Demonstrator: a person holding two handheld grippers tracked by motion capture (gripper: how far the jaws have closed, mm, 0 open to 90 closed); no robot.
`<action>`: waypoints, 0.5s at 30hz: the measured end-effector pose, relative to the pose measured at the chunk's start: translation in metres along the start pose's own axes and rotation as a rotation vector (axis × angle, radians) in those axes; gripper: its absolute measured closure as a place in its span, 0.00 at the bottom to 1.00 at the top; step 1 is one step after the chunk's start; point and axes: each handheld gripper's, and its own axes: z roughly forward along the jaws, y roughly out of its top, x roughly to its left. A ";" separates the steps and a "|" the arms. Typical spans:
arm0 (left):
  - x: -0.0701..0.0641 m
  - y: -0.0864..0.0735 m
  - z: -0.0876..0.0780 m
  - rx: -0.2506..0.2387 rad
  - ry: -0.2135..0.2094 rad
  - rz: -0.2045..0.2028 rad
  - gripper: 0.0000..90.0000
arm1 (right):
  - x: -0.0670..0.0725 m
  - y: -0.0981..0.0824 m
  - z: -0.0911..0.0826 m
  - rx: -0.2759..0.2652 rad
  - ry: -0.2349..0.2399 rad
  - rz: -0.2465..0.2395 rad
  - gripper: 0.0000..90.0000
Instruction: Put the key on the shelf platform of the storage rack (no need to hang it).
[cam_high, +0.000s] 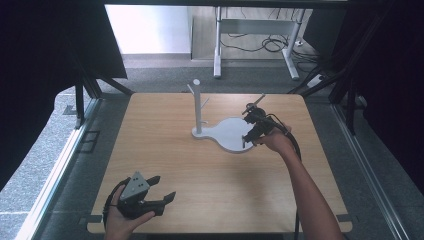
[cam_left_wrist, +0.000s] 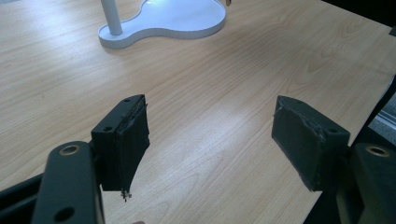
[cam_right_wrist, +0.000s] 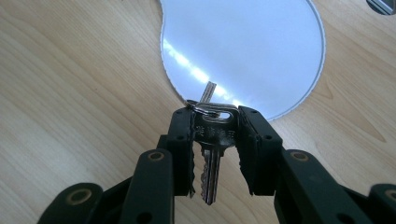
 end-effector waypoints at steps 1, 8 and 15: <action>0.000 0.000 0.000 0.000 0.000 0.000 0.31 | -0.001 0.001 0.001 -0.002 0.000 -0.005 0.75; 0.002 0.000 -0.002 -0.004 0.004 -0.005 0.31 | -0.006 0.007 0.009 -0.004 0.007 0.019 0.75; 0.001 0.000 -0.001 -0.003 0.001 -0.003 0.31 | -0.015 0.010 0.016 -0.013 0.013 0.042 0.75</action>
